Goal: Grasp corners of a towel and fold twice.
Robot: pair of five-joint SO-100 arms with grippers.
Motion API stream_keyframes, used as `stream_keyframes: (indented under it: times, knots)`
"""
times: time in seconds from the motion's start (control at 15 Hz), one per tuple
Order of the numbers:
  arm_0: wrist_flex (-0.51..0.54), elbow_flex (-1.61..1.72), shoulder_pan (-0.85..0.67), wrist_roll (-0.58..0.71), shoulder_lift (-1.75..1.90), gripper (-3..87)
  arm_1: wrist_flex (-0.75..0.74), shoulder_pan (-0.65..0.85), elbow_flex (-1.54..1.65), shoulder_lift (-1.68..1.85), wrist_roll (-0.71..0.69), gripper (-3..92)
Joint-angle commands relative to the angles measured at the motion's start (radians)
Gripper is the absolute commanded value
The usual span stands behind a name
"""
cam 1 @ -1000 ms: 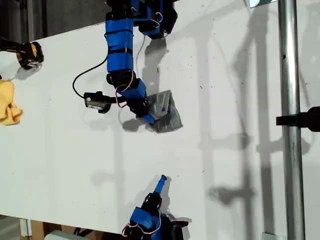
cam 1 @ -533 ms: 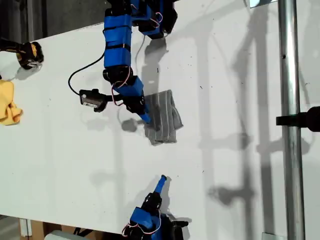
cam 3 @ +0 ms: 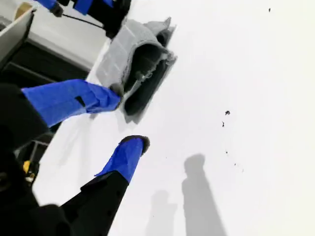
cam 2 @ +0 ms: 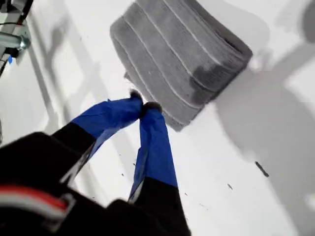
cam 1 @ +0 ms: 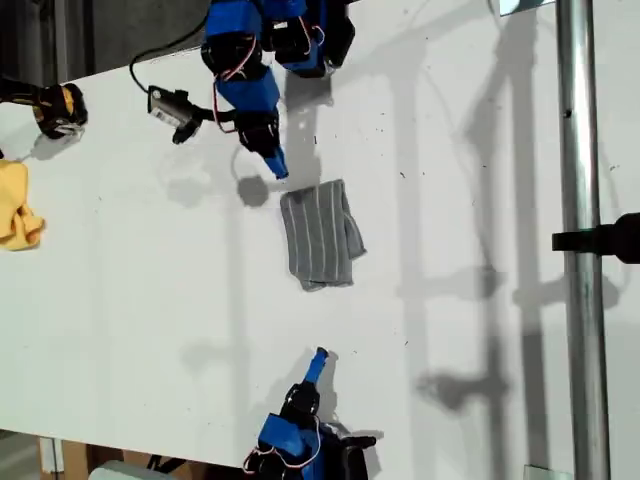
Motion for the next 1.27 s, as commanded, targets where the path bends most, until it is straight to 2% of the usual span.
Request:
stream_keyframes:
  times: [0.0,0.07,0.2,0.27,0.33,0.4,0.47,0.53,0.6,1.2]
  knots:
    - [-0.031,0.012,-0.009,-0.017,0.005,11.2,0.112,-0.017,0.337,0.675,0.069,-0.1]
    - [-0.008,0.021,-0.021,-0.048,0.005,10.7,0.189,-0.035,0.342,0.634,0.127,-0.1]
    - [0.044,0.026,-0.040,-0.130,0.005,10.7,0.249,-0.044,0.434,0.669,0.202,0.2]
    - [0.110,0.026,-0.075,-0.186,0.005,10.7,0.325,-0.034,0.466,0.669,0.272,0.7]
    - [0.193,0.026,-0.120,-0.371,-0.002,10.7,0.357,-0.046,0.482,0.669,0.314,3.5]
    - [0.192,0.026,-0.149,-0.272,0.005,10.7,0.341,-0.074,0.499,0.669,0.354,11.6]
    - [0.192,0.026,-0.155,-0.041,0.005,10.7,0.351,-0.094,0.502,0.669,0.299,13.5]
    - [0.187,0.026,-0.149,0.245,0.005,10.6,0.359,-0.109,0.503,0.669,0.262,13.6]
    - [0.183,0.026,-0.149,0.272,0.005,10.6,0.368,-0.120,0.503,0.669,0.199,13.6]
    - [0.187,0.026,-0.152,0.245,0.005,10.6,0.368,-0.133,0.503,0.669,0.199,13.6]
